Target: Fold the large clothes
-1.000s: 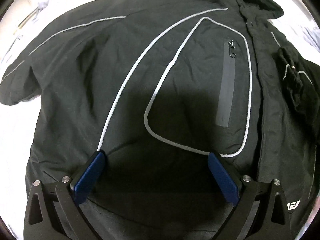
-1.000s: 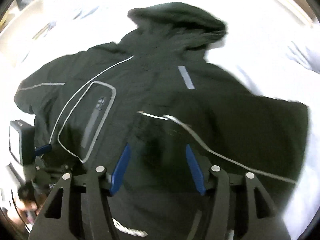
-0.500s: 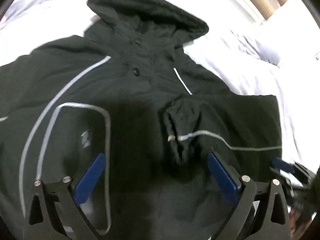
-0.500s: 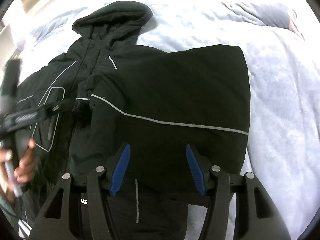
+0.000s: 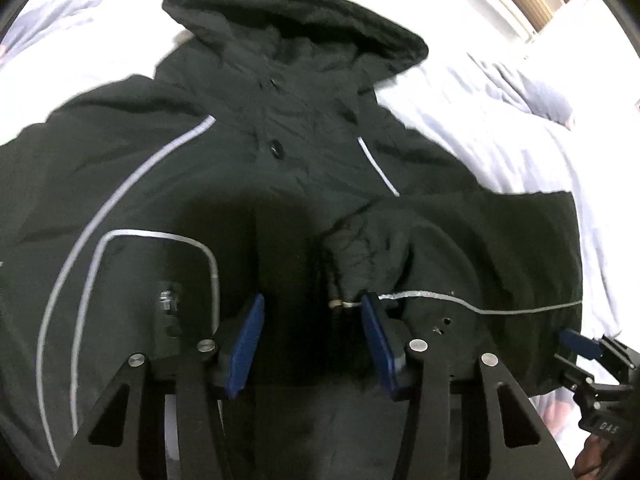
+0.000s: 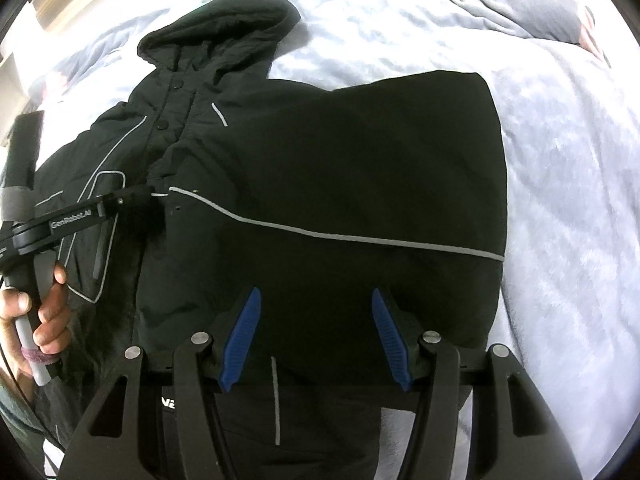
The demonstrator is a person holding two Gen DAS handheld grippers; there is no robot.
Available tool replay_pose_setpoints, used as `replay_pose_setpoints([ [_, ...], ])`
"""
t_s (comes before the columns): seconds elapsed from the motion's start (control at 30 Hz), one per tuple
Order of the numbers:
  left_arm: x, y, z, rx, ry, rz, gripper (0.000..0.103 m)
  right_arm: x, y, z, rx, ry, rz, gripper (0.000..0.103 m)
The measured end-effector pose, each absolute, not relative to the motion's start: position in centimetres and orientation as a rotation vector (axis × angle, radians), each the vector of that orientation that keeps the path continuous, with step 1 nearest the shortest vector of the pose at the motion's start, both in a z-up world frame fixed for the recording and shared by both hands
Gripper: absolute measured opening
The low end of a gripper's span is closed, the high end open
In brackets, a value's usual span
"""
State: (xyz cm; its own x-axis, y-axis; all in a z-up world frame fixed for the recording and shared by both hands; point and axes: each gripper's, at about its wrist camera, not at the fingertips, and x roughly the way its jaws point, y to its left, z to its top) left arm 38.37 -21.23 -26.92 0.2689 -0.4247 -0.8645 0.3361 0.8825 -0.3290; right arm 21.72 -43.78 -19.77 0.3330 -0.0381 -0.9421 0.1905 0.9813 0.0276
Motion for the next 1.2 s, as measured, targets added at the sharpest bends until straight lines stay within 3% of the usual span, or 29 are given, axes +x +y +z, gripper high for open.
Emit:
replay_pose_setpoints([
  [0.2,37.6,-22.4,-25.9,-0.082,1.172,-0.599,0.052,21.6,-43.1,-19.8,0.132,1.235,-0.131,0.059],
  [0.4,39.0,-24.6,-28.9,-0.050,1.250,-0.572,0.052,21.7,-43.1,-19.7,0.133,1.243,-0.122,0.059],
  [0.43,39.0,-24.7,-28.9,-0.054,1.244,-0.575,0.047,21.7,-43.2,-19.7,0.130,1.242,-0.121,0.059],
  [0.47,38.9,-24.7,-28.8,-0.060,1.238,-0.590,0.024,21.7,-43.3,-19.6,0.127,1.241,-0.121,0.059],
  [0.57,38.2,-24.7,-27.7,-0.070,1.206,-0.615,0.018,22.0,-43.6,-19.3,0.130,1.236,-0.124,0.059],
  [0.93,37.9,-13.8,-17.4,-0.103,0.958,-0.422,0.016,22.9,-44.6,-16.0,0.149,1.106,-0.123,0.059],
  [1.07,39.4,-7.9,-17.9,-0.095,0.972,-0.248,0.016,24.5,-44.5,-18.9,0.187,1.167,-0.117,0.059],
  [1.2,40.6,-4.0,-22.4,-0.068,1.099,-0.133,0.017,26.2,-43.3,-22.8,0.171,1.240,-0.113,0.059],
])
